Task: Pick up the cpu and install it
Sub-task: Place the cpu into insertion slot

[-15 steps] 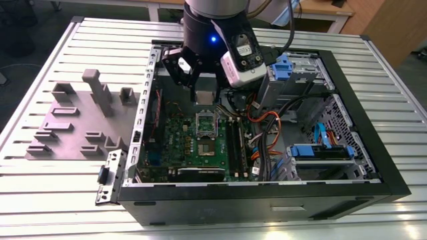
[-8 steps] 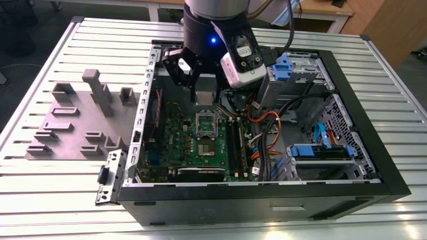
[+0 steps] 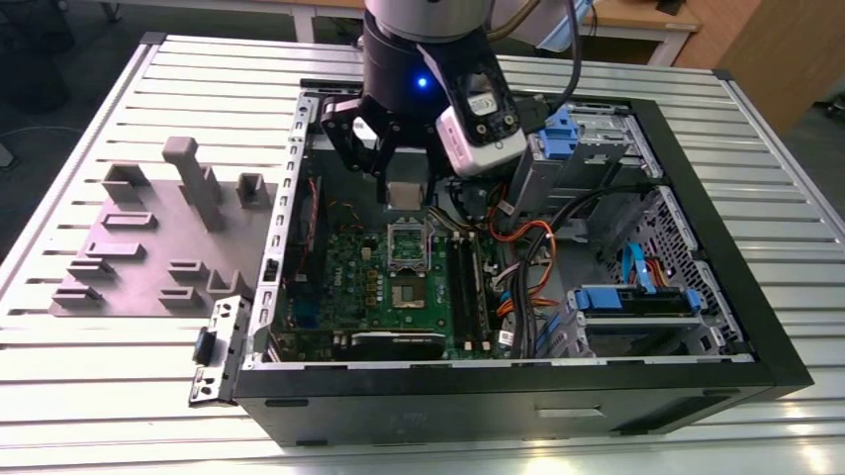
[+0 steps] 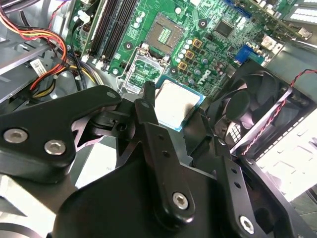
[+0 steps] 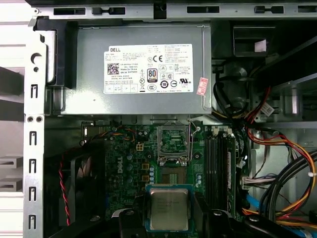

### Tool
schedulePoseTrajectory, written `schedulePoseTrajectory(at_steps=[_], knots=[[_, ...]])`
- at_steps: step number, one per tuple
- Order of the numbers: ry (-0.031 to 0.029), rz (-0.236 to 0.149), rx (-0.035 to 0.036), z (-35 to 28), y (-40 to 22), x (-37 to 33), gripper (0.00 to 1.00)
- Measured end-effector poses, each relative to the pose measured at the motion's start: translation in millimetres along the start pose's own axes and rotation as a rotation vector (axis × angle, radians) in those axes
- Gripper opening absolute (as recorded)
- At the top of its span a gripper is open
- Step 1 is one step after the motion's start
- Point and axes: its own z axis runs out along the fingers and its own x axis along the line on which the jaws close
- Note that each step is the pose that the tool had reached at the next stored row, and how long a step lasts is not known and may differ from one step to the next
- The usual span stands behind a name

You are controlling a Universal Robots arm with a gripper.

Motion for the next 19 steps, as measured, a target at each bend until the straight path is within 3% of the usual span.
schedulePoseTrajectory(at_steps=[19], knots=[[0.0, 0.0, -0.0009, 6.1, -0.2, -0.1, 0.47]])
